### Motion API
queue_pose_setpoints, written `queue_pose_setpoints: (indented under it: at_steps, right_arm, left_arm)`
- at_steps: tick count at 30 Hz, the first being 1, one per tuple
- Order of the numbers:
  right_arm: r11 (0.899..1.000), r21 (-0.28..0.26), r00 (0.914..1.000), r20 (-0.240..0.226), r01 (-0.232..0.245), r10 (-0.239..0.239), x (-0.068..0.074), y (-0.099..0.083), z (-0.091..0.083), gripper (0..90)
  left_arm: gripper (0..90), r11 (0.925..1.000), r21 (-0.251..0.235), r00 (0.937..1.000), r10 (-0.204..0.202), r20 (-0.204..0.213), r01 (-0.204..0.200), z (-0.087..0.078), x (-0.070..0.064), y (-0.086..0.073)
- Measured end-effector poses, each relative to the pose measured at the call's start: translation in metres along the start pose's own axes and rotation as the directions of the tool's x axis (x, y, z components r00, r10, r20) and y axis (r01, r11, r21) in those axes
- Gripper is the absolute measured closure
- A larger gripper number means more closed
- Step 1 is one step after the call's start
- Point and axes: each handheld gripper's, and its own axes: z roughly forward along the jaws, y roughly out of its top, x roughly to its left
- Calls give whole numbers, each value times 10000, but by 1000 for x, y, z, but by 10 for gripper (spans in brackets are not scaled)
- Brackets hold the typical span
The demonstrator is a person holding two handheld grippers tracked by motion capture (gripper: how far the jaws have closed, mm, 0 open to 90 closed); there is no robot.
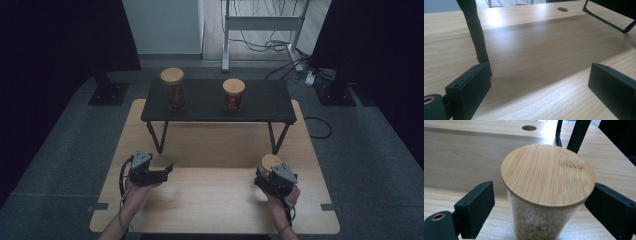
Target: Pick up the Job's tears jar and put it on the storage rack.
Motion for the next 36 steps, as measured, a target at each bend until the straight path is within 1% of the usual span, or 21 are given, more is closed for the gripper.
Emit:
queue_pose_setpoints:
  at_steps: [6, 12, 22, 25, 29, 36]
  right_arm:
    - [10000, 83, 10000, 33, 54, -55, 1, -1, 4, 97]
    - [9999, -63, 9999, 95, 82, -81, 2, -3, 4, 149]
    - [10000, -21, 9999, 105, 76, -76, 3, -4, 7, 181]
    - [10000, 43, 10000, 95, -10, 9, 2, -4, 8, 189]
    - [9997, 79, 9996, 108, -251, 250, 0, -6, 9, 209]
    - [9992, 68, 9992, 77, -388, 387, -2, -8, 11, 230]
  left_arm:
    - [40, 10000, -6, 10000, 10, 9, -10, 0, 0, 0]
    - [40, 10000, 18, 10000, 37, 29, -37, 1, 0, 0]
    - [40, 10000, 32, 10000, 38, 23, -38, 1, 0, 0]
    - [40, 10000, 50, 10000, 29, 27, -29, 1, 0, 0]
    - [40, 10000, 44, 10000, 31, 27, -31, 1, 0, 0]
    - [40, 9999, 89, 10000, 51, 62, -51, 1, 1, 0]
